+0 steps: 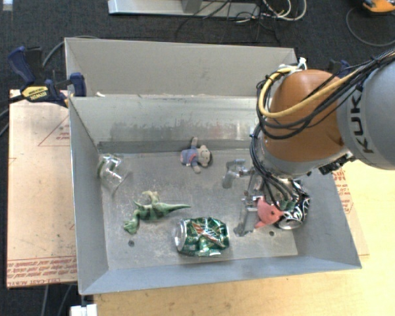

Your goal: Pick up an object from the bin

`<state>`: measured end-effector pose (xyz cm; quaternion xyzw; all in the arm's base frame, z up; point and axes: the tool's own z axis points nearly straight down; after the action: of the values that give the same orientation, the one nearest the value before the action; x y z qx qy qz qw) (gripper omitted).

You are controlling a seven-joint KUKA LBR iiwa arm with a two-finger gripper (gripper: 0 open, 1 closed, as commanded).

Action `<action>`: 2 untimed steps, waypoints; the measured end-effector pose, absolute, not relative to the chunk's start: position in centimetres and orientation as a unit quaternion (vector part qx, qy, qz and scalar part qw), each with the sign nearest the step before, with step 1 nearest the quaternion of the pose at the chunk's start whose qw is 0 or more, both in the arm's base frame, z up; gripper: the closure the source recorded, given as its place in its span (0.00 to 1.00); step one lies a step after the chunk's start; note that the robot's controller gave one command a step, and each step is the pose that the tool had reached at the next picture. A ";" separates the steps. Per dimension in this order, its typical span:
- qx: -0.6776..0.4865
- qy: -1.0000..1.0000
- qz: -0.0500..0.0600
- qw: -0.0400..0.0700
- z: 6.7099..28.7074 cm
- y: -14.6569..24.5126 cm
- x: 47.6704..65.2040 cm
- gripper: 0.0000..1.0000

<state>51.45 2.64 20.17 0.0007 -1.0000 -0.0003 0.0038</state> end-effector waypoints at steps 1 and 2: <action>0.000 -1.000 -0.001 0.000 20.6 2.6 51.6 0.00; 0.056 -0.998 -0.001 0.001 10.5 3.2 49.2 0.00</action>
Offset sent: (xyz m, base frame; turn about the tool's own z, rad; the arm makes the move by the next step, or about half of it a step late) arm -0.0301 0.0077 -0.1246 -0.1447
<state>49.21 3.23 10.52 0.0563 -0.9984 -0.0007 0.0007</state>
